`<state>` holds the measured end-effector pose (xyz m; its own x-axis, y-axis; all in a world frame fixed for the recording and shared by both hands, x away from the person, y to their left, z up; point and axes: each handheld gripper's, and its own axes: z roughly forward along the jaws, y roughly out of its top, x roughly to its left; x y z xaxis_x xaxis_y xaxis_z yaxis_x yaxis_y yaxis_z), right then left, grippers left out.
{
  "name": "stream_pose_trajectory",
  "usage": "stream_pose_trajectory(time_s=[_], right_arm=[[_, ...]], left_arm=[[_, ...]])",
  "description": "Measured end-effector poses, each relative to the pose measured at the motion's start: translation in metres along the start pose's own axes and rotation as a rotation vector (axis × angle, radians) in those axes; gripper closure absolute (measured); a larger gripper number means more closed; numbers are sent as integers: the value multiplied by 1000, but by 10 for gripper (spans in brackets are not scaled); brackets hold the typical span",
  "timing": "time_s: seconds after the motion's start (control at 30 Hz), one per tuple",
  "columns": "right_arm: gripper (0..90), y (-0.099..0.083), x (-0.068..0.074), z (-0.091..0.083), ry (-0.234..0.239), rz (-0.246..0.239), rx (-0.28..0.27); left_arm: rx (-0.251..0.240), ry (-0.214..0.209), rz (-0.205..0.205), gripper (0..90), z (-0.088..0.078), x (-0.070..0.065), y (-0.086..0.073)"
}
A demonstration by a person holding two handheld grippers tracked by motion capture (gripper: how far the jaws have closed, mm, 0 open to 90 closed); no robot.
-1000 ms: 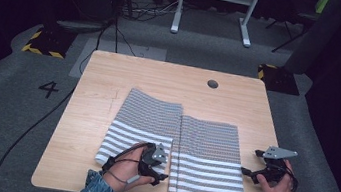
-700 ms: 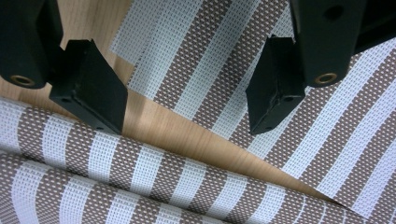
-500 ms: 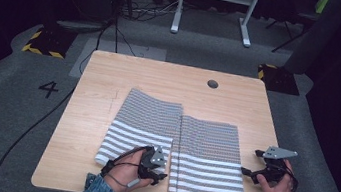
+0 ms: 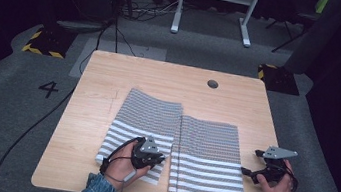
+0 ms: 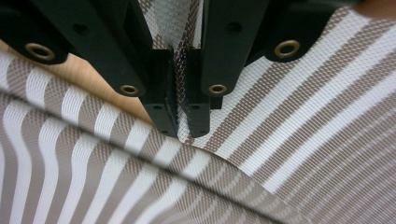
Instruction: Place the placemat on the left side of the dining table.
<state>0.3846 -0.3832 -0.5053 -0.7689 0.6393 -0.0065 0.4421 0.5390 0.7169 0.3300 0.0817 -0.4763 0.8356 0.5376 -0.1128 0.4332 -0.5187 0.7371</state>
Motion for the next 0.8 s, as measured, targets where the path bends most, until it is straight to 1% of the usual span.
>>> stream_pose_trajectory(time_s=[0.03, 0.13, 0.23, 0.27, 0.37, 0.43, 0.47, 0.5, 0.57, 0.67, 0.7, 0.77, 0.8], right_arm=[[4, 0, 0, 0, 1, 1, 0], [4, 0, 0, 0, 1, 0, 0], [4, 0, 0, 0, 0, 1, 0], [4, 0, 0, 0, 2, 1, 1], [4, 0, 0, 0, 2, 1, 1], [4, 0, 0, 0, 2, 1, 1], [4, 0, 0, 0, 1, 0, 0], [4, 0, 0, 0, 0, 0, 0], [4, 0, 0, 0, 1, 0, 0], [4, 0, 0, 0, 2, 1, 1], [4, 0, 0, 0, 1, 1, 1], [4, 0, 0, 0, 2, 1, 1], [4, 0, 0, 0, 2, 0, 1]], left_arm=[[-26, -4, -3, 846, -2, 1, 1], [-104, 17, -13, 853, -13, 4, 3], [-189, 36, -38, 853, -27, 8, 5], [-205, 36, -41, 853, -30, 10, 4], [-289, 45, -67, 852, -45, 16, 1], [-334, 82, -81, 853, -58, 22, -3], [-367, 98, -108, 853, -65, 26, -6], [-390, 119, -121, 853, -73, 29, -8], [-425, 155, -135, 853, -84, 36, -13], [-470, 216, -174, 854, -100, 47, -22], [-477, 228, -193, 853, -105, 49, -25], [-520, 269, -216, 854, -113, 55, -30], [-528, 281, -225, 854, -118, 57, -32]])
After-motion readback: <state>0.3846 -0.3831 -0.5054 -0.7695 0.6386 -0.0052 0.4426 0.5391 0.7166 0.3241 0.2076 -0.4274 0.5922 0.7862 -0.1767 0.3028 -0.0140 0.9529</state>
